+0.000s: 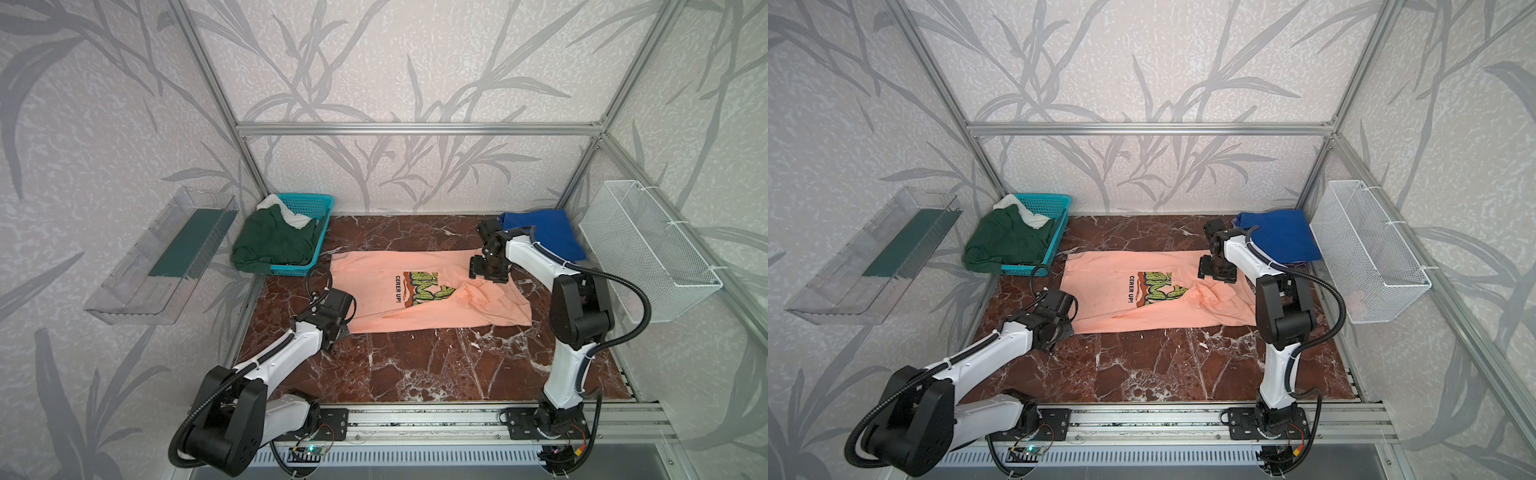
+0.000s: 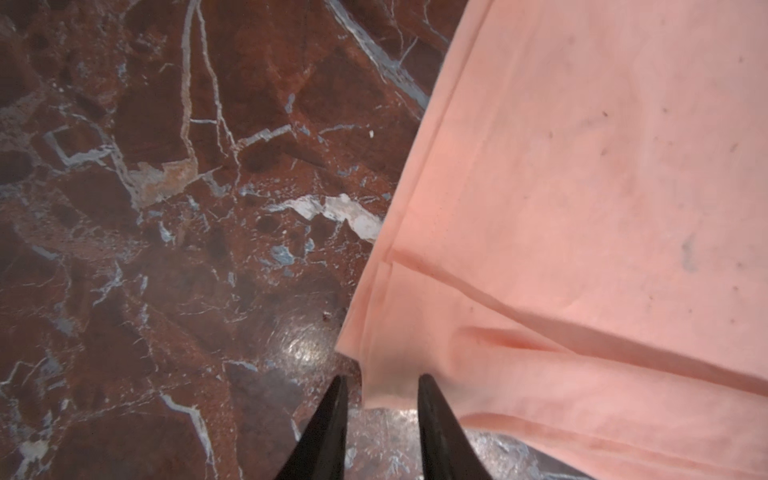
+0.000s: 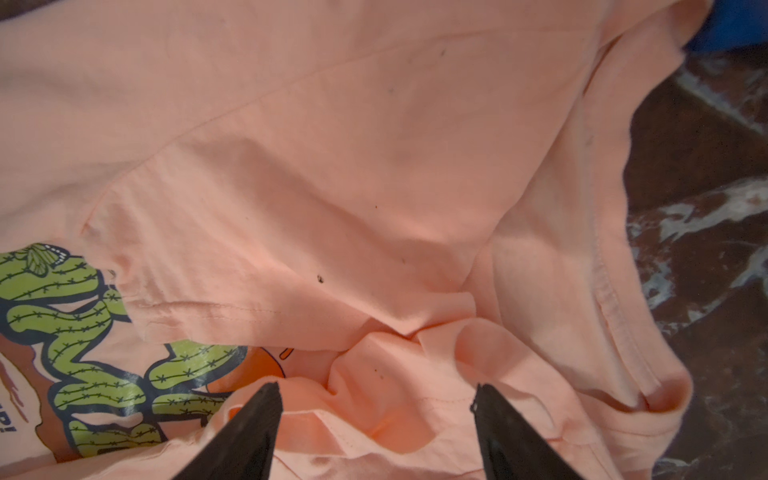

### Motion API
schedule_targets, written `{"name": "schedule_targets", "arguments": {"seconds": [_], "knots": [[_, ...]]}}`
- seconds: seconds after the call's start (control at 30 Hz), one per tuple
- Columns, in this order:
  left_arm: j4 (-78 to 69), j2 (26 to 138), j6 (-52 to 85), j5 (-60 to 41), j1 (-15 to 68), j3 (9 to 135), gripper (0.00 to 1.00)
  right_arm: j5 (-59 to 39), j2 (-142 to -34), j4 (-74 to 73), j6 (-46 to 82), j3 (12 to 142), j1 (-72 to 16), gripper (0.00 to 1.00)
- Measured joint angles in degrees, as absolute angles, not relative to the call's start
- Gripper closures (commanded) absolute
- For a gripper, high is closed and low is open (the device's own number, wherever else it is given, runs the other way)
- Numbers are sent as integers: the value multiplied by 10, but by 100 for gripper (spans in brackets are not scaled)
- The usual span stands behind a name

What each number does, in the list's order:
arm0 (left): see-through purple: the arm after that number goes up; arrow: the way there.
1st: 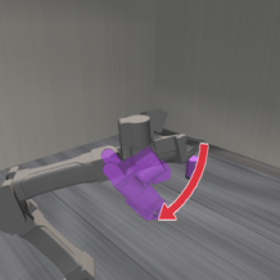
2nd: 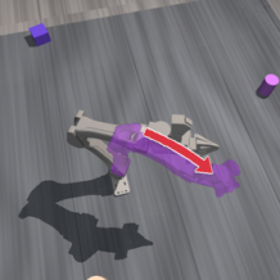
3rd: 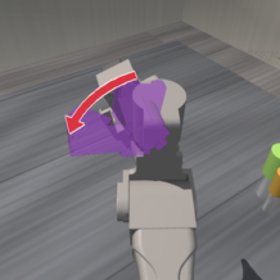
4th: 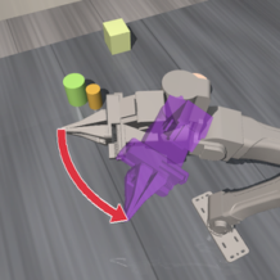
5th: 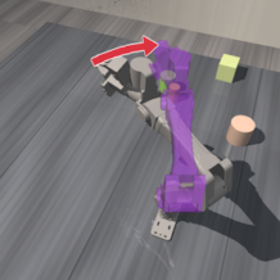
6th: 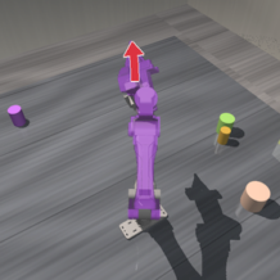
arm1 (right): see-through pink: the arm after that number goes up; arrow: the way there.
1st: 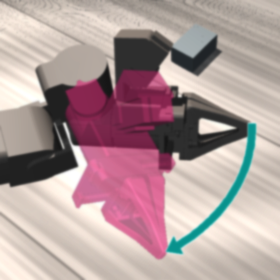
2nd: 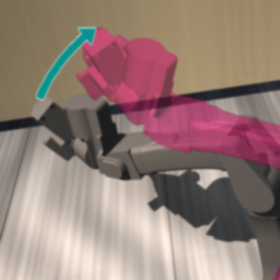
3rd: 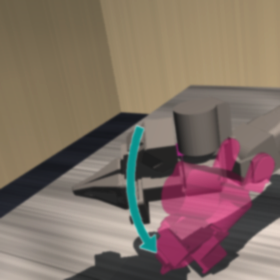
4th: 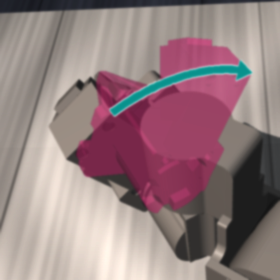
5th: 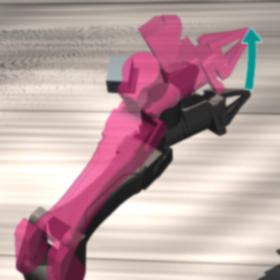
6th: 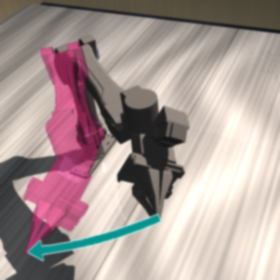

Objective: Fold and stack the t-shirts

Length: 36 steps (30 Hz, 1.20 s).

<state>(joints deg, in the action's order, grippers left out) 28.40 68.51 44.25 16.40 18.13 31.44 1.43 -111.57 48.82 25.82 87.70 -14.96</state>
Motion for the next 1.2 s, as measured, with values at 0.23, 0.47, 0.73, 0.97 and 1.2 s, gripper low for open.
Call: {"name": "schedule_targets", "arguments": {"seconds": [0.23, 0.47, 0.73, 0.97, 1.2], "knots": [[241, 710, 462, 130, 172, 294, 70, 10, -1116, 480, 258, 861, -141, 25], [212, 721, 478, 113, 170, 288, 87, 8, -1112, 479, 256, 859, -135, 25], [214, 718, 480, 103, 167, 289, 85, 4, -1101, 478, 256, 858, -134, 25], [244, 691, 480, 94, 166, 290, 85, -2, -1096, 478, 256, 856, -134, 25], [263, 672, 477, 89, 163, 290, 91, -6, -1096, 477, 256, 856, -134, 25]]}}
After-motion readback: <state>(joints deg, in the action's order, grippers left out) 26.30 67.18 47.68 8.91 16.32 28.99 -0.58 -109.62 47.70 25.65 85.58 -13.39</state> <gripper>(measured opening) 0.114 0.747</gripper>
